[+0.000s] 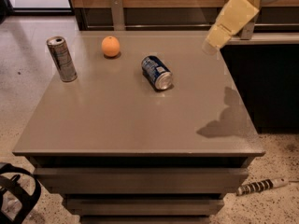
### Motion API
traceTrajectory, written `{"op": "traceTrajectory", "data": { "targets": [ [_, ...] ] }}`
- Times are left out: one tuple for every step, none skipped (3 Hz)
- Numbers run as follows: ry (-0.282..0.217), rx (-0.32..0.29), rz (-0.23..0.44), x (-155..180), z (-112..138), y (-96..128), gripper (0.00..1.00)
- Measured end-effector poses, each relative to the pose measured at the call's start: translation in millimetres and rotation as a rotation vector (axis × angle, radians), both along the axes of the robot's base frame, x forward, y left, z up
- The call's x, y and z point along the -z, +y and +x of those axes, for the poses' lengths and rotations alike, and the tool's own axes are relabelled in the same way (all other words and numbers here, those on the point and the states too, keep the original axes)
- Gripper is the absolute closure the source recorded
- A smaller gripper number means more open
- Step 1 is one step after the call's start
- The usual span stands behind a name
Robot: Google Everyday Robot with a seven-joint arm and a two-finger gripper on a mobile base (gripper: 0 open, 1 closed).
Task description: Place pepsi can upright
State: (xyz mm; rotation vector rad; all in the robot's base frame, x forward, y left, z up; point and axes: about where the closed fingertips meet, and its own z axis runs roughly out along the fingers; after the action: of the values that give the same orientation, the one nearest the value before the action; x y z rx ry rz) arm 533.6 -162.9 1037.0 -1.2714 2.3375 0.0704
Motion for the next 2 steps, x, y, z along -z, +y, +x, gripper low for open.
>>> {"op": "traceTrajectory", "data": {
  "targets": [
    [0.022, 0.135, 0.081, 6, 28, 17, 0.00],
    [0.077, 0.280, 0.155, 15, 62, 37, 0.00]
  ]
}}
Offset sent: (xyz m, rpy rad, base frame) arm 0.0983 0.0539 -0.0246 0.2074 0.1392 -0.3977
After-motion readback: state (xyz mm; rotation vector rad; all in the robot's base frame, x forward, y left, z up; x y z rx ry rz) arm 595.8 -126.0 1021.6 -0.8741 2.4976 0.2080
